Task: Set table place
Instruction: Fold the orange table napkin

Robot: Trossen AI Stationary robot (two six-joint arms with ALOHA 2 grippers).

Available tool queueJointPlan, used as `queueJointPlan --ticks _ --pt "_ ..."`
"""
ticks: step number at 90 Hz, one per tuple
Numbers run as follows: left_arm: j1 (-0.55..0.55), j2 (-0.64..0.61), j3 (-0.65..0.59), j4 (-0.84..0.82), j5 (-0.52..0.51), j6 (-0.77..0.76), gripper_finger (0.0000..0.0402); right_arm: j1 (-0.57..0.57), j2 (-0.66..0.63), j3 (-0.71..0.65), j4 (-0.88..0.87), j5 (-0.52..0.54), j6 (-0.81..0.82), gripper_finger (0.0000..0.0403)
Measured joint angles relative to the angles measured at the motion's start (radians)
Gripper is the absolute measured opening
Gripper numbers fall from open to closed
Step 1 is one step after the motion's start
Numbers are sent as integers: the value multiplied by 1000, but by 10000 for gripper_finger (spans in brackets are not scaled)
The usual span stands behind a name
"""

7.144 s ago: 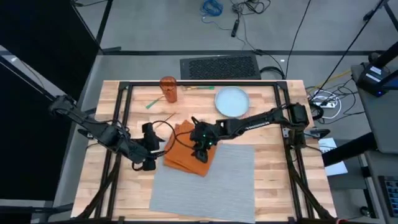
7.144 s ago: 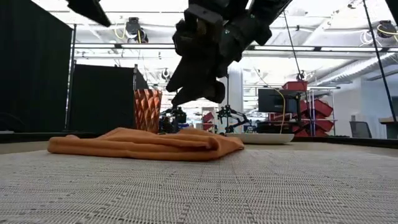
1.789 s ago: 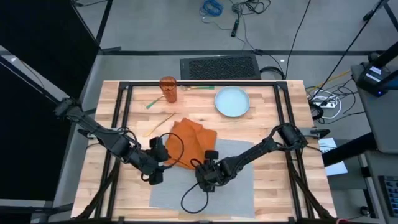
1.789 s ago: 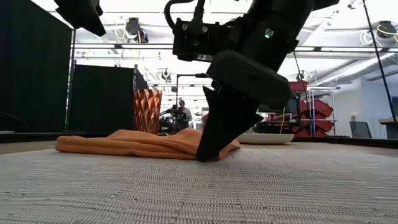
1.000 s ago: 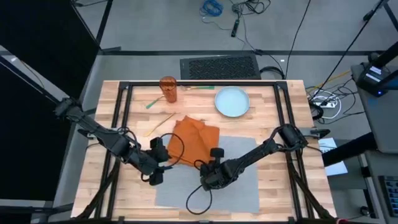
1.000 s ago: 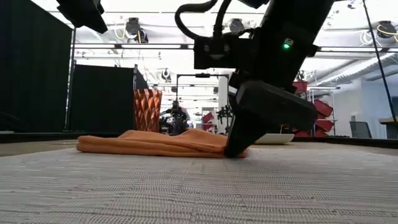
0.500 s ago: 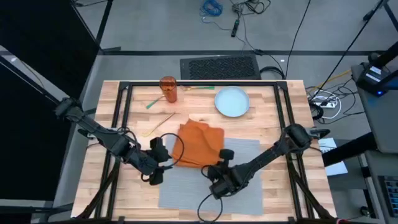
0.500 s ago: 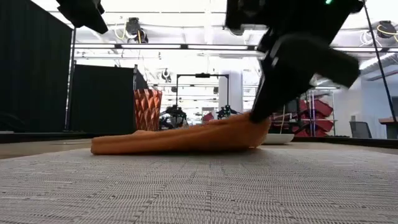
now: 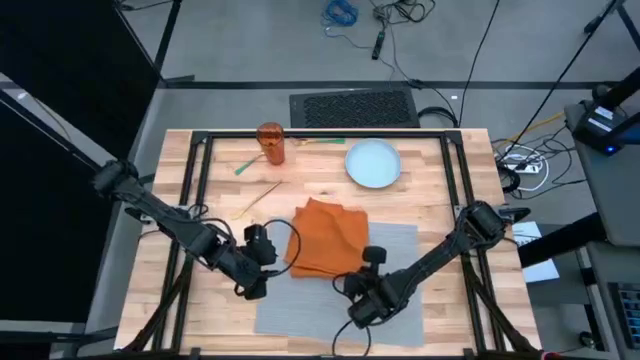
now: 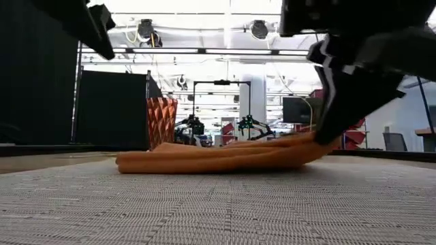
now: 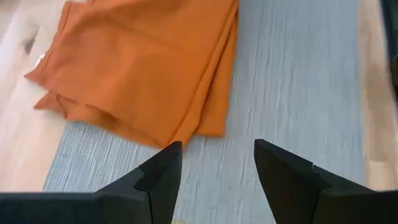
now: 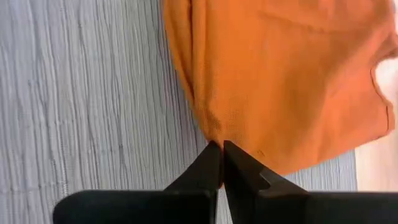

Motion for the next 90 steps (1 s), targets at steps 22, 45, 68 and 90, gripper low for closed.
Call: queueJointPlan --ticks 22,45,68,90 --pt "1 7 0 17 -22 -2 184 19 -2 -6 -43 -16 37 0" --pt "19 77 -33 174 -19 -7 184 23 -2 -6 -36 -34 24 0" --pt "66 204 -40 279 48 8 184 24 -2 -5 -24 -48 13 0" --pt "109 216 -40 345 52 53 184 23 -2 -5 -4 -45 2 0"
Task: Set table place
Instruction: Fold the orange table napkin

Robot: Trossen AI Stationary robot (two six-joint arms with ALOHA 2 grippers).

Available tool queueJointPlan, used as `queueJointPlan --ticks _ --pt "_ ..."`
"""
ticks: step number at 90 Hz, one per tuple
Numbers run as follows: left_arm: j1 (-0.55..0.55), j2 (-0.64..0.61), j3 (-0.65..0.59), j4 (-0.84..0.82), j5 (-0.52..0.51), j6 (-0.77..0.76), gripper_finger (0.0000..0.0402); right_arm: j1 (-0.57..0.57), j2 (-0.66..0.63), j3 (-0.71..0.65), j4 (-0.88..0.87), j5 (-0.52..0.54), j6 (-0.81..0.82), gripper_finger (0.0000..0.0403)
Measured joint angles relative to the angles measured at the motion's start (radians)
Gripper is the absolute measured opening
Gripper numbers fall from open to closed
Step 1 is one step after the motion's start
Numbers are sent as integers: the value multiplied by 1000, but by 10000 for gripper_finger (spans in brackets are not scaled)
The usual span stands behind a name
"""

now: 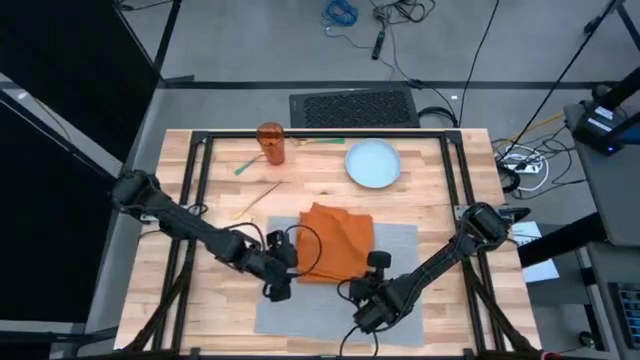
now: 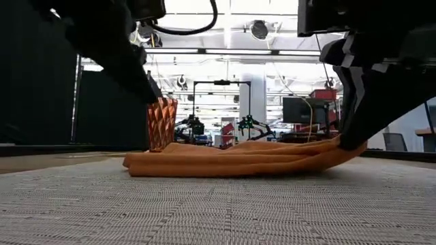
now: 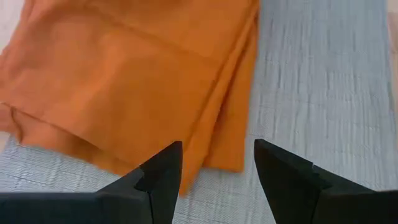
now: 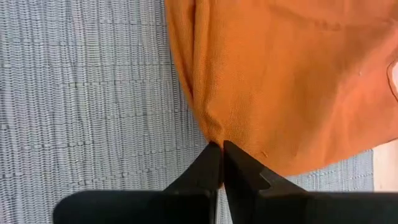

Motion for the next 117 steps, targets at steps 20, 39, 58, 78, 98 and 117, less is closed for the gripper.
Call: queueJointPlan --ticks 20,39,58,78,98,117 --pt "30 87 0 44 57 20 184 0 0 0 4 29 4 0" --pt "49 169 0 115 88 29 184 1 -2 0 8 48 11 0" --pt "75 208 1 120 120 29 184 4 -4 0 18 81 11 0" --pt "101 250 4 178 156 30 184 7 -66 0 76 174 -20 0" --pt "109 256 3 211 169 46 184 6 -97 1 247 177 -194 0" --pt "109 257 3 223 180 46 184 -19 -97 1 382 176 -324 0"
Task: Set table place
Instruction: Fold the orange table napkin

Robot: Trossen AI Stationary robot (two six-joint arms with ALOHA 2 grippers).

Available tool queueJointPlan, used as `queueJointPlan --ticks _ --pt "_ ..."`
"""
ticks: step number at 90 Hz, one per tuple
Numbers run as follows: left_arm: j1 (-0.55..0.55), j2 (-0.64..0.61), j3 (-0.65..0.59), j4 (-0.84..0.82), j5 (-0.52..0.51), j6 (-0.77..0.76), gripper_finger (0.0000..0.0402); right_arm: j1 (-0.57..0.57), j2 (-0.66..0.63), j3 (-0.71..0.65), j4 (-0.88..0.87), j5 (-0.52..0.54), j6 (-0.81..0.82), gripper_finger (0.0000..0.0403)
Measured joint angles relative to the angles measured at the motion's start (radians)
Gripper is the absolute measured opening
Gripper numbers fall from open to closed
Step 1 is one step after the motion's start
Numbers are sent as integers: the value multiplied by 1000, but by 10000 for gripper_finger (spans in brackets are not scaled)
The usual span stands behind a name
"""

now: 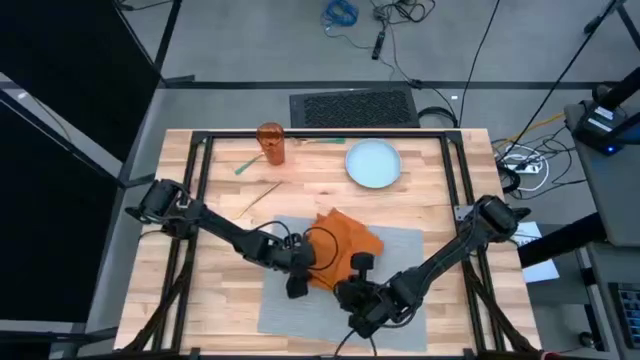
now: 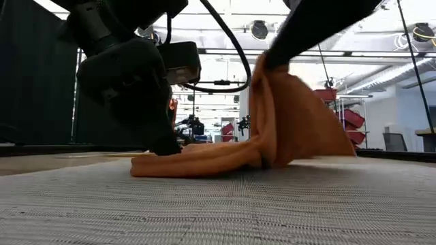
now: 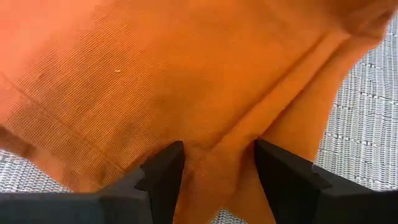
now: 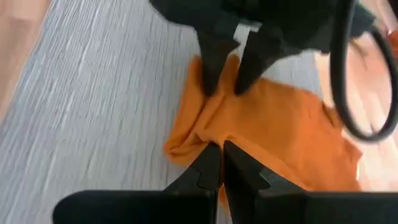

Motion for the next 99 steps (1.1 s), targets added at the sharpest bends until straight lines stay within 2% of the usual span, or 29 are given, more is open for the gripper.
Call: queueJointPlan --ticks 17,30,61,89,99 --pt "1 0 -1 0 17 -1 184 -39 0 0 62 -34 -83 0" --pt "-1 0 -1 1 30 -1 184 -76 1 0 75 -148 -103 0" --pt "-3 1 -2 25 74 0 184 -125 5 0 150 -160 -199 0" --pt "-4 1 -2 26 76 -1 184 -192 46 0 191 -299 -216 0" --pt "-5 1 -2 28 76 -1 184 -208 66 0 208 -311 -235 0"
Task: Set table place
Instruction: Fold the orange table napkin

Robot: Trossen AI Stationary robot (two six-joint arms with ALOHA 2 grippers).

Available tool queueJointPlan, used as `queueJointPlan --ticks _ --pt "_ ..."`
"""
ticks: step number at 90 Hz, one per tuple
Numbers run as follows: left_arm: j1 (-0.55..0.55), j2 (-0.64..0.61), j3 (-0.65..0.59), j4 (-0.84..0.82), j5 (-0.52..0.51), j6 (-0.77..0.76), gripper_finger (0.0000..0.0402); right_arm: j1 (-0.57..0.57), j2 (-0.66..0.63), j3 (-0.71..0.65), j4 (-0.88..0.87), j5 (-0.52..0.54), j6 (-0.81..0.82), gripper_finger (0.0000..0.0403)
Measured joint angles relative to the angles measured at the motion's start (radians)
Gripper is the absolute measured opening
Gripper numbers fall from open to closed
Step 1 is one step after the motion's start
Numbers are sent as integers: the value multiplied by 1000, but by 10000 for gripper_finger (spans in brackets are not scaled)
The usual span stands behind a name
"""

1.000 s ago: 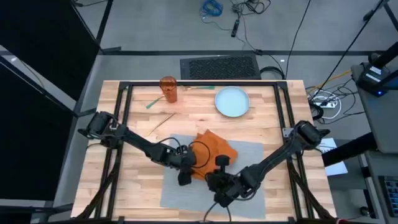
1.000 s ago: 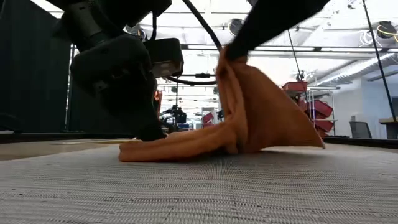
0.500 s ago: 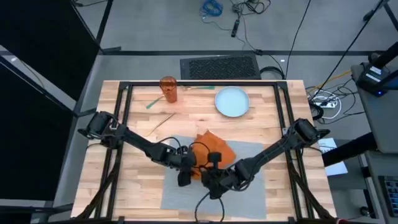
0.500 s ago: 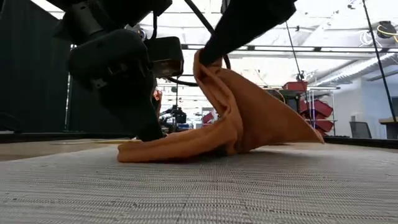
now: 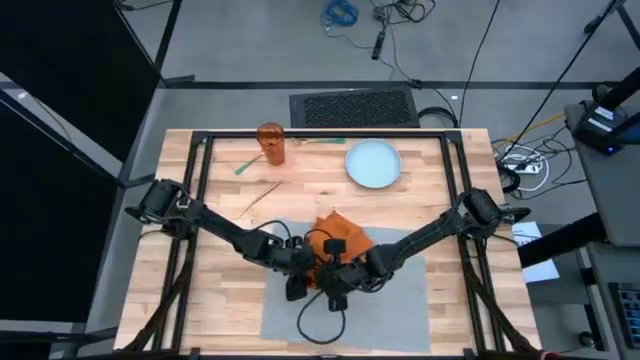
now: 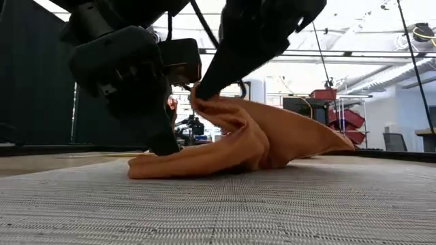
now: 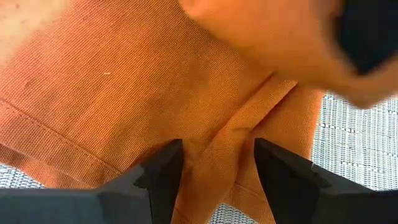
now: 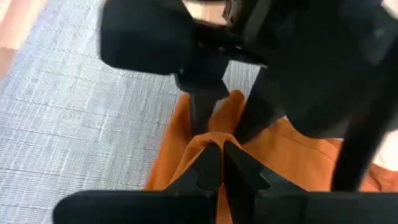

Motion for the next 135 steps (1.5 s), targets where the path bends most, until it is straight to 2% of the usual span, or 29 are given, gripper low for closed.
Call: queueJointPlan --ticks 44,61,70,80,94,103,116,129,135 --pt "-3 0 -3 20 26 2 184 -49 8 -3 37 -16 -81 0" --pt "-4 0 -4 18 24 0 184 -58 20 -2 55 -79 -64 2" --pt "-5 0 -4 19 22 0 184 -54 22 -2 61 -74 -62 19" --pt "-5 0 -4 19 21 -2 184 -50 23 -2 69 -78 -48 56" --pt "-5 0 -1 17 24 -11 184 -51 24 1 55 -147 2 112" --pt "-5 0 1 23 29 -5 184 -45 21 1 8 -152 35 136" --pt "-6 1 2 25 32 0 184 -25 -23 1 -7 -145 52 149" --pt "-6 1 2 25 31 0 184 4 -84 1 -39 -54 50 148" --pt "-6 0 2 25 31 0 184 14 -115 1 -43 -43 52 146"
